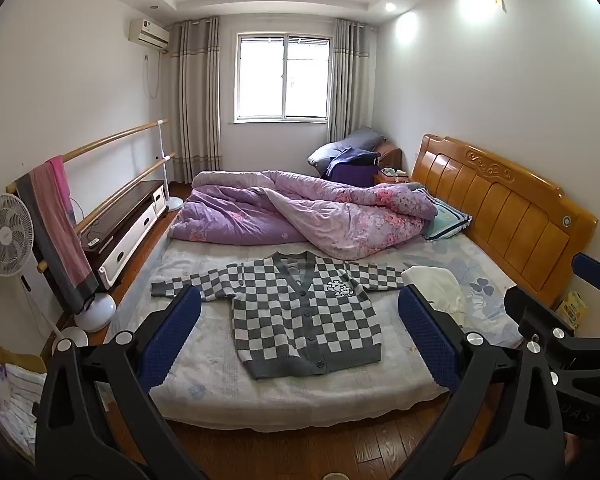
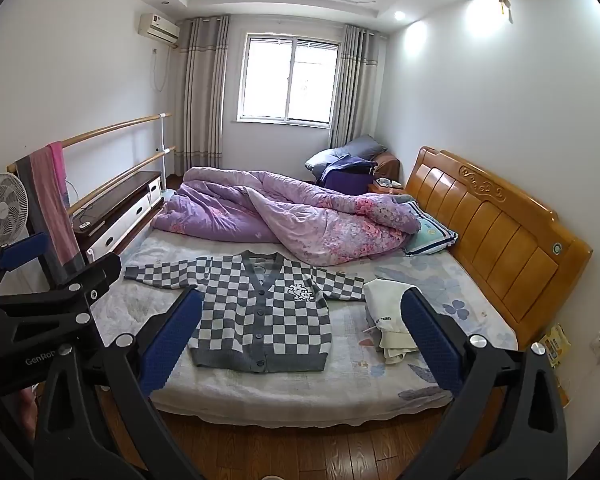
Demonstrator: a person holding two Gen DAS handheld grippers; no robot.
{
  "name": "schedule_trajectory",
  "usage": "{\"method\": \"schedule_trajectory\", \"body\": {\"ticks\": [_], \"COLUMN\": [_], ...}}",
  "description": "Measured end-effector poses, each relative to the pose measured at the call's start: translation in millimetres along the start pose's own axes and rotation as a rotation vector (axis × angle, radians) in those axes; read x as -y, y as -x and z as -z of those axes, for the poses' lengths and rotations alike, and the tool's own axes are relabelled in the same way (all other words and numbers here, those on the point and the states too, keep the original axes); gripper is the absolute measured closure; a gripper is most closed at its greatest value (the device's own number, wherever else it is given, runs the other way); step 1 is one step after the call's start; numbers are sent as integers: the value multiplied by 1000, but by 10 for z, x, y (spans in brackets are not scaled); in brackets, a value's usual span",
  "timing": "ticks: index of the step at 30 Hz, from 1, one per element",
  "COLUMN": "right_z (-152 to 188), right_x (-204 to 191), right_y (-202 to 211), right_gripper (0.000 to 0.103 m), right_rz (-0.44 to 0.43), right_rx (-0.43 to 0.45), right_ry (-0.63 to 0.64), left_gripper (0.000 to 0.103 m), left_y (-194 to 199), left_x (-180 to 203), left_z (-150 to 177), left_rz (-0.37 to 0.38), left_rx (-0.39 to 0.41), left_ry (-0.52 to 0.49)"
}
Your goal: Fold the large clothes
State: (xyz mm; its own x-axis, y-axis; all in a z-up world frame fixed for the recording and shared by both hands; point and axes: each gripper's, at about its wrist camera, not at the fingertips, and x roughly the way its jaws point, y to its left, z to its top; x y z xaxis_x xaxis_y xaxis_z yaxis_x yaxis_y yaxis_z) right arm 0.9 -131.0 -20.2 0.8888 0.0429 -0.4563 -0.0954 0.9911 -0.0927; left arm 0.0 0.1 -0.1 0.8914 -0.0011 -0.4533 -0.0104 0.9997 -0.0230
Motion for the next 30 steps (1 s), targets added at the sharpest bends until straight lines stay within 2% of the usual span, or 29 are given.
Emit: {"method": "schedule_trajectory", "body": {"ticks": [30], "right_z": [-10], "right_x": [-41], "right_y": [-72], "right_gripper": [7], "right_rz": [4], "right_rx": [-12], "right_ry": [0], "left_gripper": [5], "left_y": [-2], "left_x": [-14], "left_z": [-5], "left_rz": [2], "left_rx": [-11], "left_ry": [6]}}
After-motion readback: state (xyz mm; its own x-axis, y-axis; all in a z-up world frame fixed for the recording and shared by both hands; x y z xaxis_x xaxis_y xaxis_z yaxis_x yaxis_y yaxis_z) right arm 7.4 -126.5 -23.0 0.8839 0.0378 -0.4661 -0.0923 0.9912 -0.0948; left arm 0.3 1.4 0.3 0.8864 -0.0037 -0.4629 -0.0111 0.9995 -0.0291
